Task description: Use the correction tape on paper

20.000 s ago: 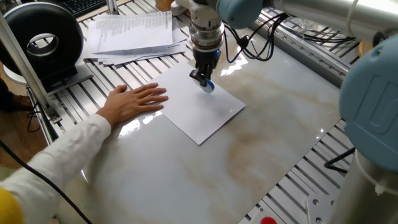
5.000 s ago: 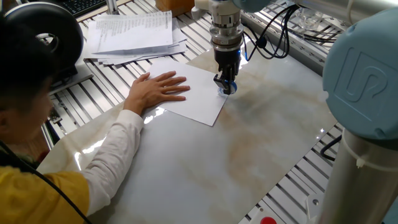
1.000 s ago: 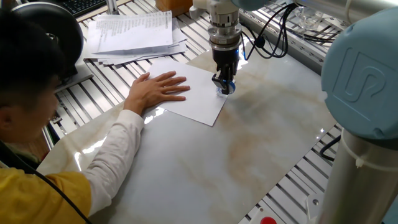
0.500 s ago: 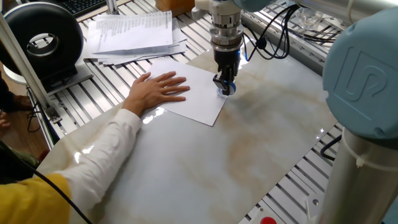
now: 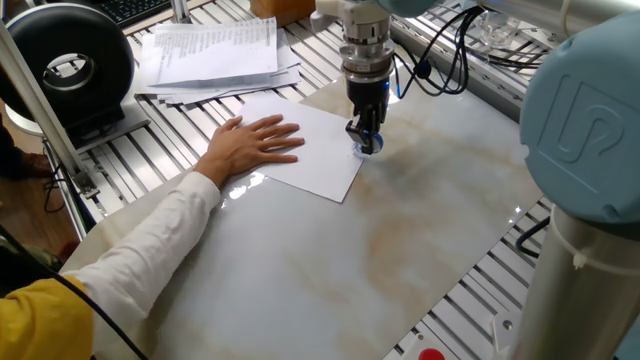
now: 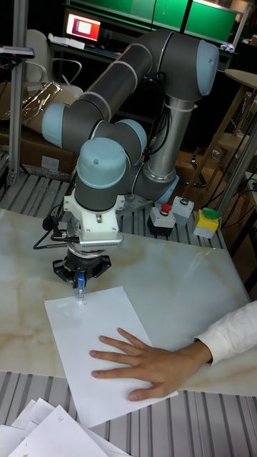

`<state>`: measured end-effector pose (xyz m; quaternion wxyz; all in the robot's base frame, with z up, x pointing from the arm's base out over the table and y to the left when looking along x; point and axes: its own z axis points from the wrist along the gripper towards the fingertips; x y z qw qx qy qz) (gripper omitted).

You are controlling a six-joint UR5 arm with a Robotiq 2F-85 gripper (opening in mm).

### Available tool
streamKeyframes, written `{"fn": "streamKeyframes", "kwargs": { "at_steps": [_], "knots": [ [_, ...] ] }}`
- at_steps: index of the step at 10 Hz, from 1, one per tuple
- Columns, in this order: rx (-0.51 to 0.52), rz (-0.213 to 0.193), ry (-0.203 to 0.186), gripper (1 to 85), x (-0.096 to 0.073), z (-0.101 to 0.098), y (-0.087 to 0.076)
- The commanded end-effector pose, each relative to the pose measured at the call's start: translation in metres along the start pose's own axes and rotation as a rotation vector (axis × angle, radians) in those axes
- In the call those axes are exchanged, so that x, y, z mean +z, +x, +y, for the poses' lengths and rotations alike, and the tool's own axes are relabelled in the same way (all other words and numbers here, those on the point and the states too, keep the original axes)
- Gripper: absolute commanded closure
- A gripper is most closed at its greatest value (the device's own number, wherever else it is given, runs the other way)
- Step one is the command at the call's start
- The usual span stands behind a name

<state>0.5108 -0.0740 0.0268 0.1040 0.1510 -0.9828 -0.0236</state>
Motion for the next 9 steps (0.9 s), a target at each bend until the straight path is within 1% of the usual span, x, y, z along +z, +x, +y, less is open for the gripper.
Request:
{"fn": "streamKeyframes", "kwargs": {
  "at_steps": [1,6,9],
  "knots": [
    [0.007,-0.01,-0.01,84.0,0.002,0.002,0.0],
    [0.008,0.002,-0.015,84.0,-0.002,0.002,0.008],
    [0.017,0.0,-0.015,84.0,0.001,0.004,0.011]
  ]
}}
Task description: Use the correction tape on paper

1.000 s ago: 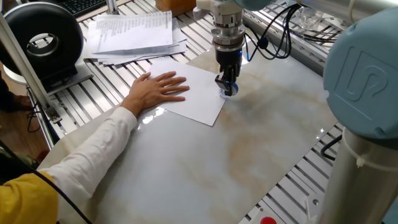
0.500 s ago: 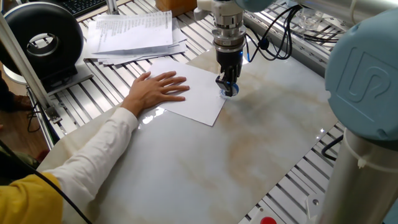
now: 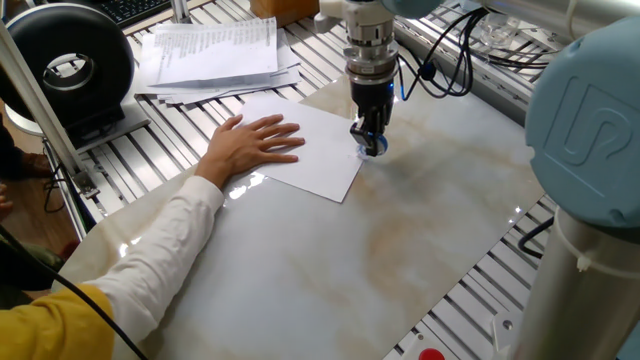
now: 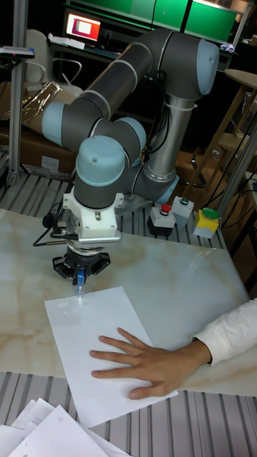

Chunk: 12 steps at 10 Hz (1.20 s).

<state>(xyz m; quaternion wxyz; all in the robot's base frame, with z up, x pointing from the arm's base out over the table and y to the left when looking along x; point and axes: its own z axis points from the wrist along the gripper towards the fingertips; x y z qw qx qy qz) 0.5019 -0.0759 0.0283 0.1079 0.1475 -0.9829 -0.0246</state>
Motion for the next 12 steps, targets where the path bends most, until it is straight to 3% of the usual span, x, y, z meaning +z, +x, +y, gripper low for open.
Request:
{"fn": "streamKeyframes", "kwargs": {
  "at_steps": [1,2,3,6,9,12],
  "knots": [
    [0.01,-0.011,-0.007,84.0,0.001,0.003,0.002],
    [0.01,-0.015,-0.004,84.0,0.0,0.003,0.0],
    [0.0,-0.019,0.023,84.0,-0.003,-0.001,-0.003],
    [0.017,-0.027,0.007,84.0,-0.01,0.009,-0.014],
    [0.024,-0.037,-0.01,84.0,-0.005,0.013,-0.026],
    [0.031,-0.033,-0.024,84.0,-0.005,0.017,-0.026]
  ]
}}
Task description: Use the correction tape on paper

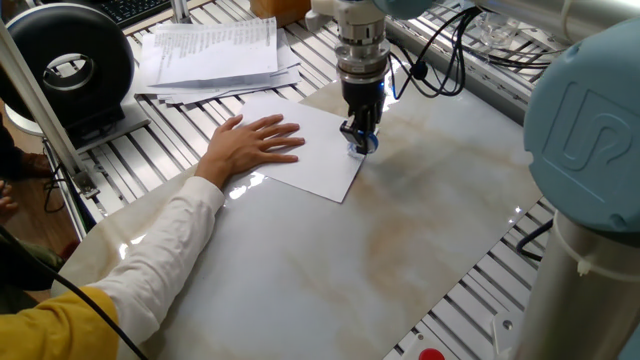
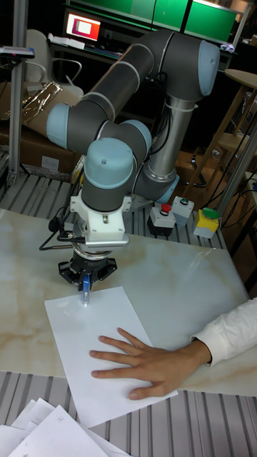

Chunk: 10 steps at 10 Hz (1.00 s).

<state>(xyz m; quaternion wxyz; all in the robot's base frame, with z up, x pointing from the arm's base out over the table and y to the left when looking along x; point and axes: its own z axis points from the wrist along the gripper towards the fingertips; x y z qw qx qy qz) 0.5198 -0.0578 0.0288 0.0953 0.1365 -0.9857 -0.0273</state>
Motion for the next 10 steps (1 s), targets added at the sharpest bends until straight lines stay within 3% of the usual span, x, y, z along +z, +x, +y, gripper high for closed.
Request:
{"fn": "streamKeyframes", "kwargs": {
  "at_steps": [1,10],
  "knots": [
    [0.008,-0.005,-0.014,84.0,0.0004,0.0041,-0.0038],
    [-0.002,-0.001,0.005,84.0,0.0019,-0.0023,0.0025]
  ]
}}
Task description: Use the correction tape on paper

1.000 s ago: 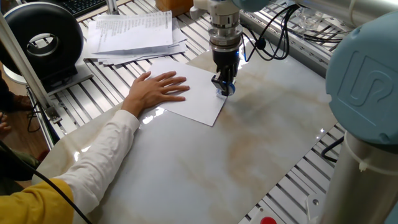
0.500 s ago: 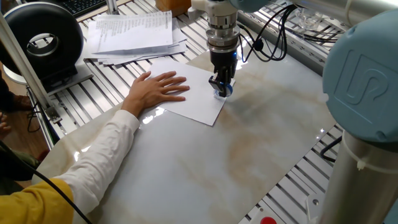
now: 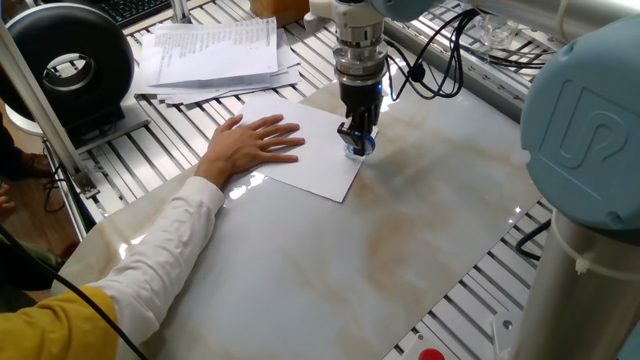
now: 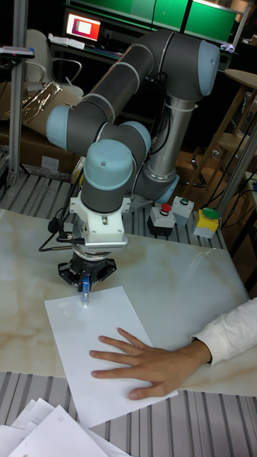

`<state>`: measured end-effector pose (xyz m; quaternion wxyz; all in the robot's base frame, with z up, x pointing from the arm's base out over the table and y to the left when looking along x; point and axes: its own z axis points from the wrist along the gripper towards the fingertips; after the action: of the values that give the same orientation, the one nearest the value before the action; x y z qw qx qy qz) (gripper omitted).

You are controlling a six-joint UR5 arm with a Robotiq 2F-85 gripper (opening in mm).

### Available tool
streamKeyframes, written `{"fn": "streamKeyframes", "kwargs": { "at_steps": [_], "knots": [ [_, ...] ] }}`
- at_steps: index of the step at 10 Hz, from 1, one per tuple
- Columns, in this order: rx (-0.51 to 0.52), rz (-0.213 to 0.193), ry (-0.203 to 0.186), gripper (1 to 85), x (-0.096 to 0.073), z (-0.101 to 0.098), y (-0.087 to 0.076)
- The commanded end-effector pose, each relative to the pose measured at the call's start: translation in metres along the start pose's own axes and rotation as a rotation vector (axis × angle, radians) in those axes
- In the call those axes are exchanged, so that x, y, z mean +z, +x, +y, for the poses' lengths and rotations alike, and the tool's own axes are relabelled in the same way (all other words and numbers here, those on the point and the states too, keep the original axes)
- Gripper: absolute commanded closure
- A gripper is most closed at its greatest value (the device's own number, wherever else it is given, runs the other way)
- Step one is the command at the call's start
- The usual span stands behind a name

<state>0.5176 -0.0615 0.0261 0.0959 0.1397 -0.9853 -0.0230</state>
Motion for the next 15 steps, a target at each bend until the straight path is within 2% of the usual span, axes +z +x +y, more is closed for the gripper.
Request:
{"fn": "streamKeyframes", "kwargs": {
  "at_steps": [1,8,15],
  "knots": [
    [0.003,-0.002,-0.006,84.0,-0.001,0.001,0.0],
    [0.008,0.006,-0.044,84.0,0.004,0.0,0.008],
    [0.018,0.012,-0.038,84.0,0.002,0.001,0.012]
  ]
}}
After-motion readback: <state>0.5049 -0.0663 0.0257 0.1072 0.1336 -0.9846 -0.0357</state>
